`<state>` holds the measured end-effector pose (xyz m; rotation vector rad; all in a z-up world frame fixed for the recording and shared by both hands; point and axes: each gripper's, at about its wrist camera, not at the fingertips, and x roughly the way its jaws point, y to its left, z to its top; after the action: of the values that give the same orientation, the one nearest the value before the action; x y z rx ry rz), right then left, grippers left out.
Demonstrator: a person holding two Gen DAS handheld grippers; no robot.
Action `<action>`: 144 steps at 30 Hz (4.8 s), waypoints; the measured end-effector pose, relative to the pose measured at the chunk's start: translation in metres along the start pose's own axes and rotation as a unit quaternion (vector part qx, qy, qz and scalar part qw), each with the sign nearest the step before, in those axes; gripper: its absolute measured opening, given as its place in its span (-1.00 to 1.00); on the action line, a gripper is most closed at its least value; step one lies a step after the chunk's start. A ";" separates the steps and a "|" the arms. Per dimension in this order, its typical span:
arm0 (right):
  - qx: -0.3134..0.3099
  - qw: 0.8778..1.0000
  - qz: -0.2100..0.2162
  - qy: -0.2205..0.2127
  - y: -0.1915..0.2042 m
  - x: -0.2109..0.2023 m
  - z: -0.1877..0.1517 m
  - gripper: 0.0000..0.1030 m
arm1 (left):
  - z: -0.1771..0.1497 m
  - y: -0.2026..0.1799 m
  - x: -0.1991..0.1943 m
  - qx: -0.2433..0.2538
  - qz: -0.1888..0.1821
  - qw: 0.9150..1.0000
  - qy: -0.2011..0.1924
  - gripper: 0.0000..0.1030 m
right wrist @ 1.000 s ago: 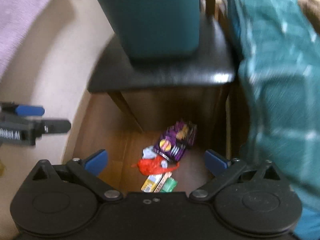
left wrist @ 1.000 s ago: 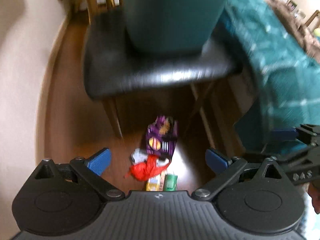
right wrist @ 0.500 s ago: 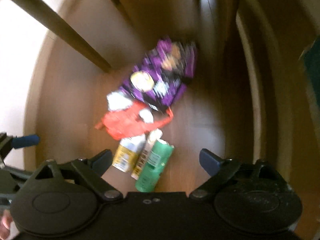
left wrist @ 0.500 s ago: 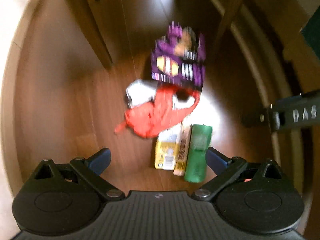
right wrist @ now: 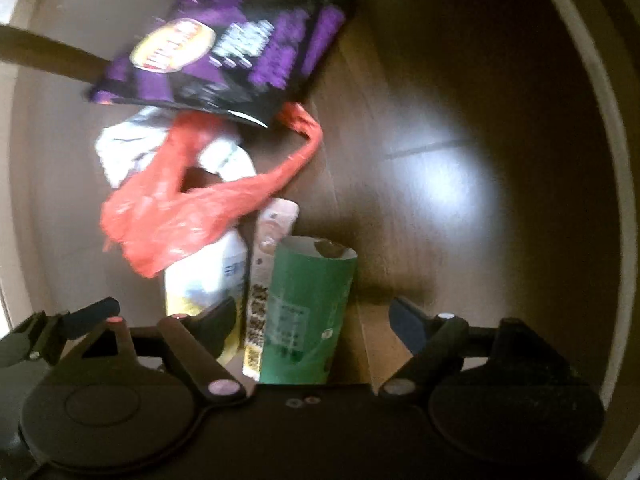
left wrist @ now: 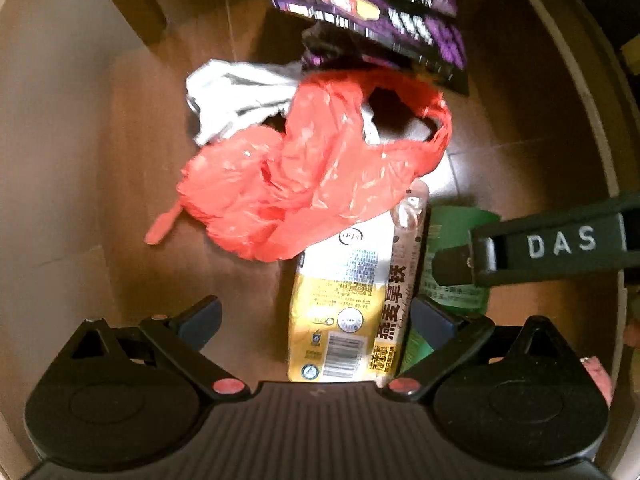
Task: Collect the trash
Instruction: 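Grasp the yellow juice carton with left while right grasps the green paper cup, then lift the yellow carton with left while right carries the green cup to the wastebasket, then open the left gripper into the wastebasket while right drops the green cup inside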
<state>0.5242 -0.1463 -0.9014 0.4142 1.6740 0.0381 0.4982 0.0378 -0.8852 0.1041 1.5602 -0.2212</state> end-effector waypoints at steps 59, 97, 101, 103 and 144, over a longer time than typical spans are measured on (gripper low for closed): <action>-0.170 0.960 0.028 -0.221 0.181 -0.602 -0.123 -0.06 | -0.011 0.078 -0.628 -0.098 -0.076 0.981 -0.149 0.00; -0.403 0.866 -0.010 -0.297 0.262 -0.740 0.129 -0.07 | 0.333 0.008 -0.732 -0.085 0.032 0.972 -0.216 -0.01; -0.419 0.870 -0.012 -0.261 0.265 -0.711 0.146 -0.07 | 0.354 0.009 -0.698 -0.097 0.039 0.979 -0.173 -0.01; -0.424 0.871 -0.009 -0.248 0.263 -0.701 0.151 -0.07 | 0.359 0.011 -0.685 -0.105 0.046 0.981 -0.154 -0.01; -0.407 0.882 -0.014 -0.237 0.259 -0.709 0.128 0.64 | 0.302 0.021 -0.713 -0.099 -0.024 0.976 -0.192 0.38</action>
<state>0.7738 -0.1379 -0.1773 -0.2337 1.0466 0.5583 0.8011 0.0487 -0.1726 -0.1273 1.1912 -0.1140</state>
